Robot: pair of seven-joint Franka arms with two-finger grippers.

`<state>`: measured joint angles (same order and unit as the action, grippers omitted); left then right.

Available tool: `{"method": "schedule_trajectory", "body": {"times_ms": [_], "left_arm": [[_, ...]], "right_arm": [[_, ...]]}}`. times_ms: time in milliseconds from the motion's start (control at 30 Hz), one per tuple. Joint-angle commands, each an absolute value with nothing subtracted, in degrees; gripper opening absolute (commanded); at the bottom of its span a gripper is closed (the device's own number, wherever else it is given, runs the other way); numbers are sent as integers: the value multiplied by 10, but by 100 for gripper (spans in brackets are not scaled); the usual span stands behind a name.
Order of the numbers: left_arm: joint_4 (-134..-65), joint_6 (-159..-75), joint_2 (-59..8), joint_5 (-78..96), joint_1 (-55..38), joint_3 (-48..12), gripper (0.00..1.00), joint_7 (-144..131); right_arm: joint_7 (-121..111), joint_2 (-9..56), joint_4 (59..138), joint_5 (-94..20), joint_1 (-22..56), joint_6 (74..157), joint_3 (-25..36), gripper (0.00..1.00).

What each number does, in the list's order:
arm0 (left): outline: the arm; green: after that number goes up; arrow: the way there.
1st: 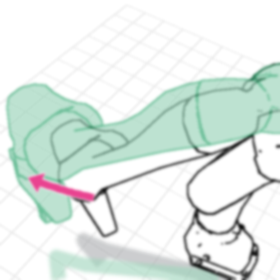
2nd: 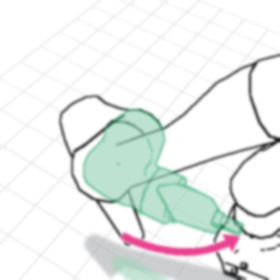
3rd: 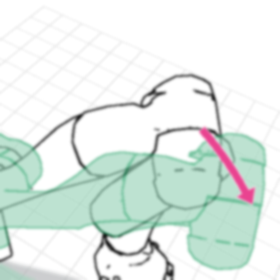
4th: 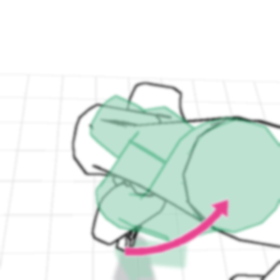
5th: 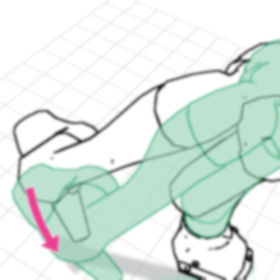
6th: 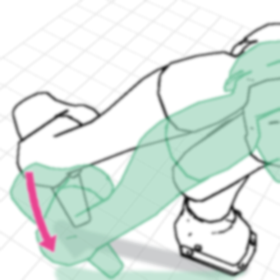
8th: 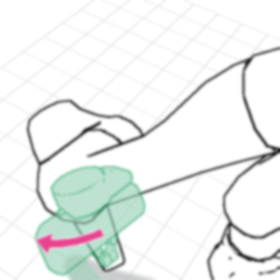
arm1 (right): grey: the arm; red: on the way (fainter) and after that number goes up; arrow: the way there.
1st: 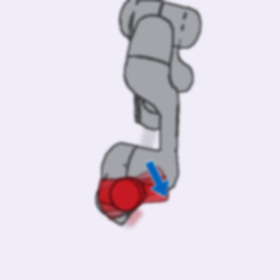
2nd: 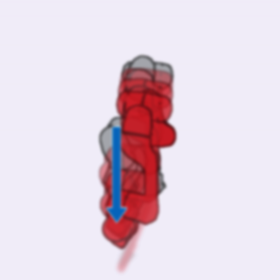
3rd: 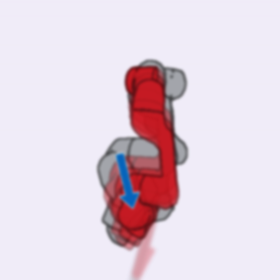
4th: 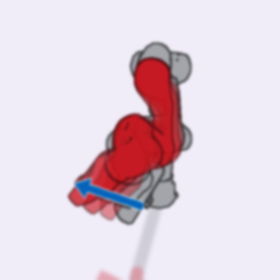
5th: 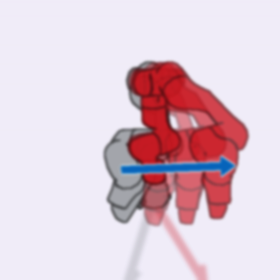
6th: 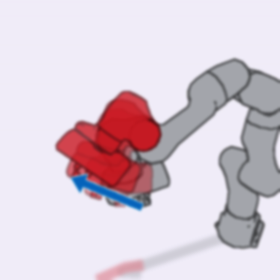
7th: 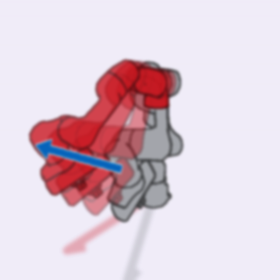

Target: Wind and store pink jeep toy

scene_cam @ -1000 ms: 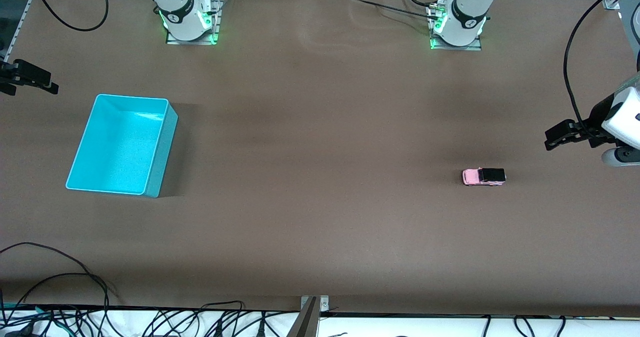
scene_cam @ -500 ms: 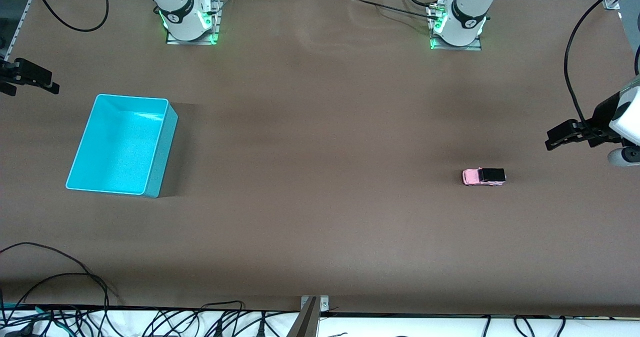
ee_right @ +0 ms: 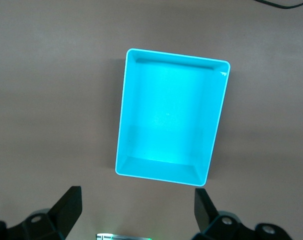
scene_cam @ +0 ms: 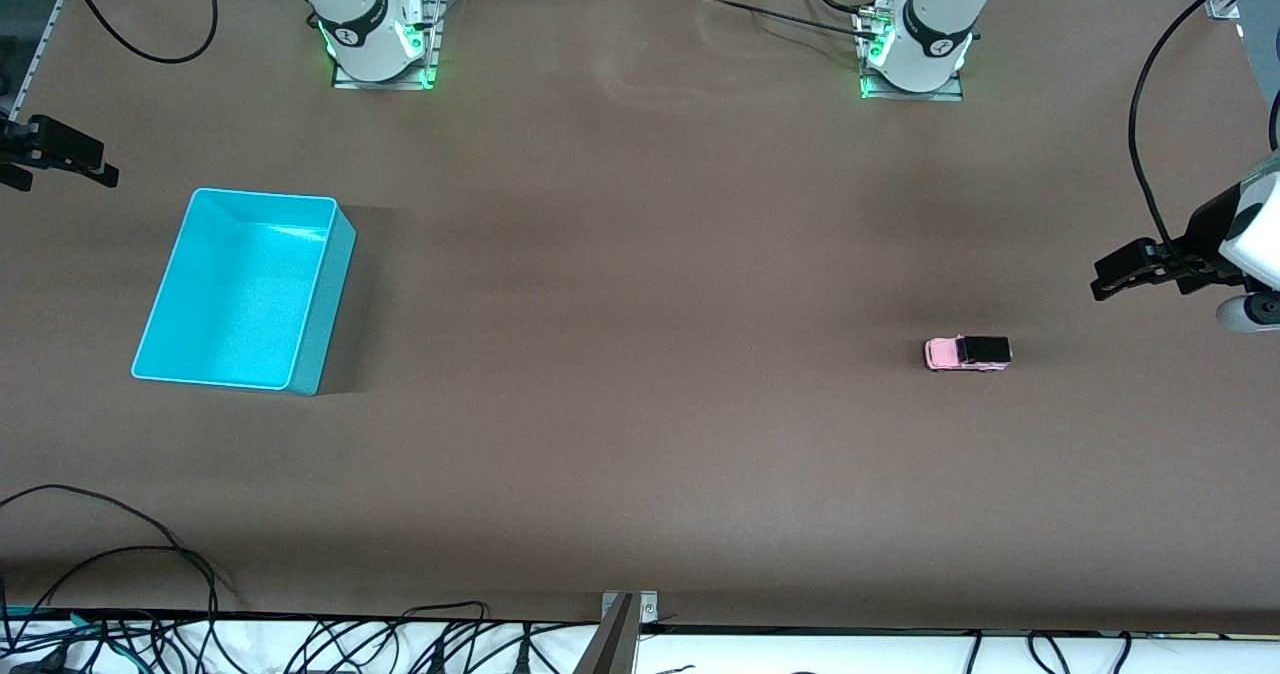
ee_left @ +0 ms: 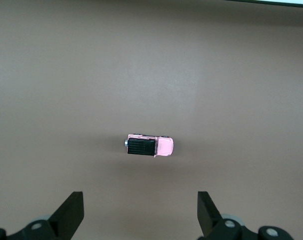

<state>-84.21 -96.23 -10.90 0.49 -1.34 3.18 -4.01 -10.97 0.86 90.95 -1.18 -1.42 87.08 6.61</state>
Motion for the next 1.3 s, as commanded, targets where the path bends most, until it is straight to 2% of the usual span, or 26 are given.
{"method": "schedule_trajectory", "body": {"times_ms": [0, 1267], "left_arm": [[-841, -955, -105, 18, -11, 34, 100, -33], [-840, -963, -109, 11, -12, 33, 100, -27]], "right_arm": [[-107, 7, 899, -14, -15, 859, 63, 100], [-107, 7, 899, -15, -15, 858, 61, 100]]}}
